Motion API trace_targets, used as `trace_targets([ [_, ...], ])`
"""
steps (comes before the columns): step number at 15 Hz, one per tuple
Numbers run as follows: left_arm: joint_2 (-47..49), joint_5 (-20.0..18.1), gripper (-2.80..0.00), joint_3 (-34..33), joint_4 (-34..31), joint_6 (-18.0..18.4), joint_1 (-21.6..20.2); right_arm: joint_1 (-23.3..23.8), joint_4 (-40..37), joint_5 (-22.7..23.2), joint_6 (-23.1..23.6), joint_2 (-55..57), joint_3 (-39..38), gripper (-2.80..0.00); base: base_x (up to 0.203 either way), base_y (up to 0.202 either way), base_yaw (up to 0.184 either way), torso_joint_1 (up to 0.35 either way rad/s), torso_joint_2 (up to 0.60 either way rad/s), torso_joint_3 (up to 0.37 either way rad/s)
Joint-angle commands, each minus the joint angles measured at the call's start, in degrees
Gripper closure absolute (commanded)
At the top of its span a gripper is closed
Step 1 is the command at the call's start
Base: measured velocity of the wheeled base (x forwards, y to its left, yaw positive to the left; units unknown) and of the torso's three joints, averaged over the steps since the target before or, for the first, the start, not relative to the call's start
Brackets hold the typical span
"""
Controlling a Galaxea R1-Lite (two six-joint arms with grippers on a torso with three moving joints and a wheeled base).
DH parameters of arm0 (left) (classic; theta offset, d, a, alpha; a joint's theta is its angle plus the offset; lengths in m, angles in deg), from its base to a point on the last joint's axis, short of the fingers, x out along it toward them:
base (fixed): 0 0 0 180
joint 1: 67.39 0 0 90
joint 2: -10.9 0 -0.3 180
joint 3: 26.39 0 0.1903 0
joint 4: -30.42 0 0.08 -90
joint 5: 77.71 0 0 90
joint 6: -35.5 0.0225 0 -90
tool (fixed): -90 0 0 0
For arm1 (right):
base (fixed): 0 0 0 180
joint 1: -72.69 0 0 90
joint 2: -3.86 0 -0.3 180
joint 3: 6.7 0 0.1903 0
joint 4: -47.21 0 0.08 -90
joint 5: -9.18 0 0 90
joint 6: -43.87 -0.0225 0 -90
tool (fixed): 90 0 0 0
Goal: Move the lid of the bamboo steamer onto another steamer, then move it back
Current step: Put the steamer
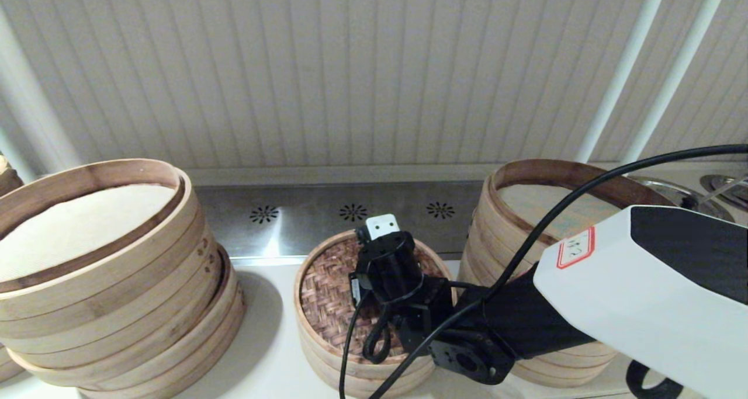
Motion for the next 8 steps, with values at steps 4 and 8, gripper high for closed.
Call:
trace_targets([
  [4, -0.02, 0.03, 0.0, 0.0, 0.01, -0.03, 0.0, -0.14, 0.12, -0.2, 0.3, 0.02, -0.19, 0.0, 0.0, 0.0, 0.0, 0.0, 0.0, 0.0],
  [8, -0.02, 0.03, 0.0, 0.0, 0.01, -0.03, 0.0, -0.47, 0.12, -0.31, 0.36, -0.21, 0.08, -2.8, 0.0, 0.0, 0.0, 0.0, 0.0, 0.0],
])
